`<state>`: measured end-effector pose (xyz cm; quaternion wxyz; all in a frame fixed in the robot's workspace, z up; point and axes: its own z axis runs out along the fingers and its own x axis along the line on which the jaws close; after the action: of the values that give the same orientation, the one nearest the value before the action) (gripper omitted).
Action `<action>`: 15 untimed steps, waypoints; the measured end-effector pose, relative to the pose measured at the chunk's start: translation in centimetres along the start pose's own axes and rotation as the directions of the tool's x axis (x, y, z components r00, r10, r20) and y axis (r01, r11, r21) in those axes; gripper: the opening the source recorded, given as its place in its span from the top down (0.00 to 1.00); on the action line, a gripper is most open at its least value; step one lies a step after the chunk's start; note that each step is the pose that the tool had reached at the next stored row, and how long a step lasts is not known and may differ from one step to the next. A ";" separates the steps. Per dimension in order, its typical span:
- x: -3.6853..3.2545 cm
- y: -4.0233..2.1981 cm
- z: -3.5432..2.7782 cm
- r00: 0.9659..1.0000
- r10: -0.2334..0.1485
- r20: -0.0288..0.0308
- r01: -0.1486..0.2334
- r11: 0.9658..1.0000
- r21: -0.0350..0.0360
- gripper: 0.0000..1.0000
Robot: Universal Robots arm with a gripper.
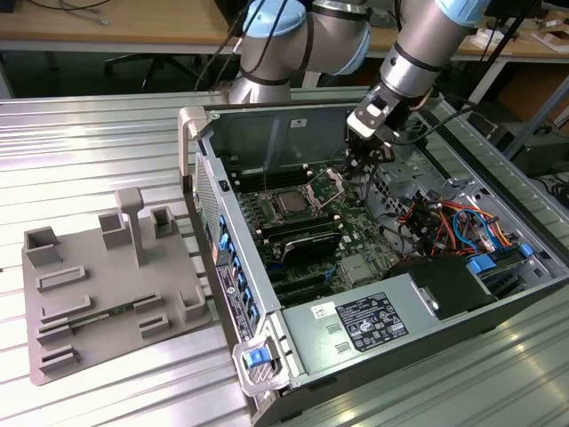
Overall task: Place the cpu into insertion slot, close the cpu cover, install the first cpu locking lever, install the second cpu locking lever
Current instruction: 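Close the cpu cover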
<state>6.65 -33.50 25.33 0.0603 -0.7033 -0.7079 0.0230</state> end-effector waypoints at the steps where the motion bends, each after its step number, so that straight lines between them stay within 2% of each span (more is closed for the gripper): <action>1: -0.09 -1.60 1.06 1.000 0.000 0.000 0.000 1.000 0.001 0.89; 2: -0.13 -2.57 1.17 1.000 0.000 0.000 0.000 1.000 0.001 0.89; 15: -0.13 -3.10 1.26 1.000 0.000 0.000 0.000 1.000 0.001 0.89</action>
<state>3.43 -33.59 24.43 0.0605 -0.7033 -0.7080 0.0233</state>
